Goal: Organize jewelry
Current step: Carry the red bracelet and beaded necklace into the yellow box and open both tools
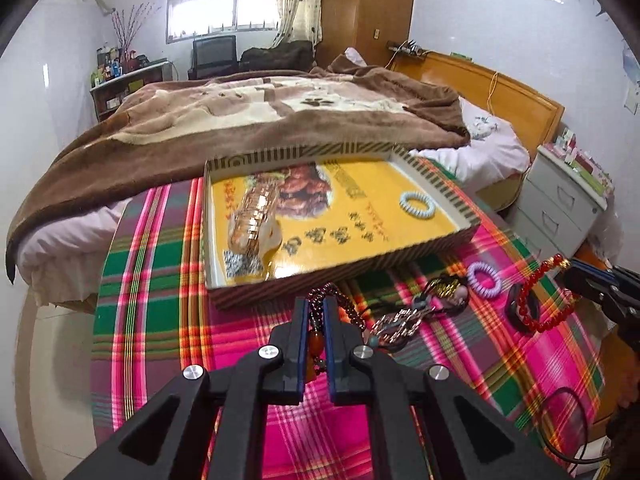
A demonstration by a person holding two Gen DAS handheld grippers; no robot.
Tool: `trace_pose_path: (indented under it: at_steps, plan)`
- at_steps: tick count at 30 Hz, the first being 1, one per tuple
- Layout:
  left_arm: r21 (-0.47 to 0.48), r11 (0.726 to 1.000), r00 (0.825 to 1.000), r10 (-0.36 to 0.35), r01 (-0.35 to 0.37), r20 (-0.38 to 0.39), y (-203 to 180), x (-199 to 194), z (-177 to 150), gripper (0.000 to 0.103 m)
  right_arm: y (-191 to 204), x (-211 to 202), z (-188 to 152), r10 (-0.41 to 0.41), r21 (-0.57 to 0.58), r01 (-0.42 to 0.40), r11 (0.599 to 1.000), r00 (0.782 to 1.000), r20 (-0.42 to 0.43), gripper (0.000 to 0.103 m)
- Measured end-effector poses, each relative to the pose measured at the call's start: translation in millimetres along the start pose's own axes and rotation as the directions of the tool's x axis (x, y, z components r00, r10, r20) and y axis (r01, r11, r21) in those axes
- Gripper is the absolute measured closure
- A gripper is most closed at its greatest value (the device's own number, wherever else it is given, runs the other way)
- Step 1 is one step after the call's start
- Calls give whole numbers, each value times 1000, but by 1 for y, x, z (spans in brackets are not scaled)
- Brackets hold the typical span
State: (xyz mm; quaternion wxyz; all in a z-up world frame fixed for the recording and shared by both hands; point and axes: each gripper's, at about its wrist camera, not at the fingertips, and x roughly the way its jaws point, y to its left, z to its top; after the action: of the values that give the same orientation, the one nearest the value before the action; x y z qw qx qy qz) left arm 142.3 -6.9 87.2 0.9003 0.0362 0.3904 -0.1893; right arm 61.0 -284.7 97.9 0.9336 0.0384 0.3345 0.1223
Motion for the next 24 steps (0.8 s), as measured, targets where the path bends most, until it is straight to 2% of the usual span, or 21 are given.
trace_pose_path:
  at_steps: [5,11,18,24]
  plan:
    - [-8,1000,999,-24,24,26,-2,-4,18,96,-4,-2,25,21,-5,-21,1000,999,29,95]
    - [-37,998,998,-50,51,25,-2,10,41,96,-14,12,60,72,21,-73,997,997,31,95]
    - [-40,997,998,-63,63,6,0,43,64,96,-25,52,82,69,46,-69,997,998,-7,95]
    - [-49,996,997,-73,72,-22,2,76,73,96,-34,103,95,106,95,-100,990,992,-63,95]
